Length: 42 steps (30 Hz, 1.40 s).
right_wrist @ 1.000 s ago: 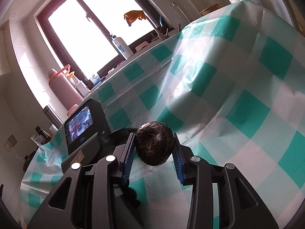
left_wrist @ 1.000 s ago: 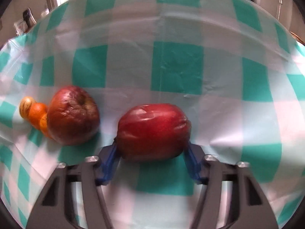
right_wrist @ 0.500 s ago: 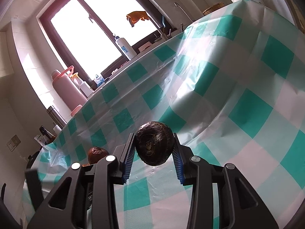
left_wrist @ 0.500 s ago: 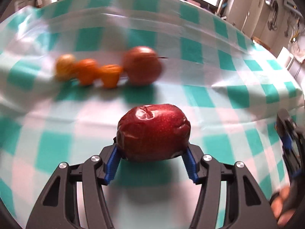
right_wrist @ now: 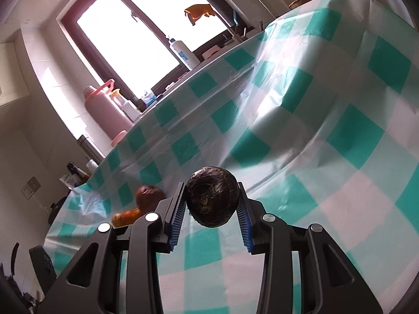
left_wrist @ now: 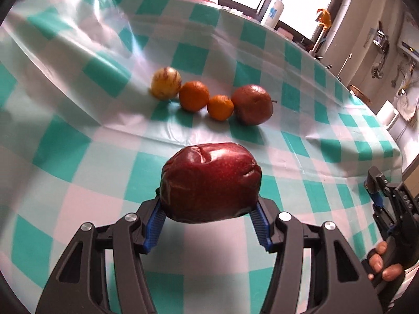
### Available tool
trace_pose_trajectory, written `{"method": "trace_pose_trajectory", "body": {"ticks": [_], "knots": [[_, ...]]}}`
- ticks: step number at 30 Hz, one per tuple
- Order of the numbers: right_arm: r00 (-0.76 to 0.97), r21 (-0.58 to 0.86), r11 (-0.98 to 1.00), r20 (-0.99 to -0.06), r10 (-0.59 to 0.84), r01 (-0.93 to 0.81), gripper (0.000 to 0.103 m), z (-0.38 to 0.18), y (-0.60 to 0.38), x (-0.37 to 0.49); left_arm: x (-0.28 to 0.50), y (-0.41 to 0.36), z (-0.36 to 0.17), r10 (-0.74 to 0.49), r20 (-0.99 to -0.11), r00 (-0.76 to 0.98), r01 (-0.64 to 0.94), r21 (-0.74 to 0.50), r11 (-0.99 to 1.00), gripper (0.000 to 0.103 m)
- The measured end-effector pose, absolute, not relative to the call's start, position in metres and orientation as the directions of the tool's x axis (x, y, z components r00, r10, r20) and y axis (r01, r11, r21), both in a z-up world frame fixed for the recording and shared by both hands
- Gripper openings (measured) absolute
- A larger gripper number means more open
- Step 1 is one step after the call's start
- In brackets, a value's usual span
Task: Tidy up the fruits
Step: 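Lift the dark brown fruit with the right tool while the left tool lifts the red apple, then carry the dark brown fruit and red apple into the white box and open both tools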
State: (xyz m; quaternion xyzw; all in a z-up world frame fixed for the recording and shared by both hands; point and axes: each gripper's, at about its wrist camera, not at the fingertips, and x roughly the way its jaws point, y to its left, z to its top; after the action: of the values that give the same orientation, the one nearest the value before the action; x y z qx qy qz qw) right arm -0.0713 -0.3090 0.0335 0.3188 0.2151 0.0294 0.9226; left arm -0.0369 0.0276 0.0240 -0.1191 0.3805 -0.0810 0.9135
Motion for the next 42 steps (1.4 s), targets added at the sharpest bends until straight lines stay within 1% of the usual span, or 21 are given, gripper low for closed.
{"method": "trace_pose_trajectory", "body": {"ticks": [5,7,10,13,15,24,28,32,42], "knots": [[0.87,0.584,0.812,-0.397,0.293,-0.007,0.037,0.035,-0.271,-0.089,-0.067,0.037,0.03,-0.222,-0.649,0.728,0.079,-0.241,0.967,0.058],[0.848,0.565,0.824,-0.413,0.333,-0.048,0.037,0.036,-0.253,-0.096,-0.078,0.044,0.028,-0.236,-0.652,0.721,0.083,-0.257,0.963,0.058],[0.819,0.512,0.853,-0.444,0.363,-0.101,0.037,0.038,-0.226,-0.106,-0.092,0.05,0.029,-0.235,-0.655,0.718,0.087,-0.251,0.964,0.058],[0.791,0.488,0.861,-0.468,0.394,-0.14,0.037,0.038,-0.211,-0.116,-0.104,0.052,0.032,-0.241,-0.655,0.716,0.105,-0.241,0.965,0.058],[0.78,0.463,0.872,-0.483,0.398,-0.158,0.037,0.038,-0.204,-0.125,-0.111,0.051,0.033,-0.243,-0.653,0.717,0.117,-0.232,0.966,0.058],[0.776,0.428,0.883,-0.484,0.406,-0.195,0.037,0.037,-0.215,-0.167,-0.143,0.016,0.029,-0.27,-0.675,0.686,0.228,-0.153,0.962,0.058],[0.782,0.41,0.894,-0.492,0.382,-0.179,0.037,0.03,-0.231,-0.188,-0.157,-0.014,0.032,-0.293,-0.672,0.68,0.31,-0.099,0.946,0.058],[0.793,0.426,0.892,-0.487,0.366,-0.15,0.037,0.023,-0.254,-0.207,-0.17,-0.042,0.03,-0.312,-0.68,0.663,0.376,-0.058,0.925,0.058],[0.845,0.444,0.892,-0.444,0.297,-0.08,0.037,0.015,-0.311,-0.255,-0.204,-0.107,0.028,-0.335,-0.691,0.64,0.515,0.063,0.855,0.058]]}}
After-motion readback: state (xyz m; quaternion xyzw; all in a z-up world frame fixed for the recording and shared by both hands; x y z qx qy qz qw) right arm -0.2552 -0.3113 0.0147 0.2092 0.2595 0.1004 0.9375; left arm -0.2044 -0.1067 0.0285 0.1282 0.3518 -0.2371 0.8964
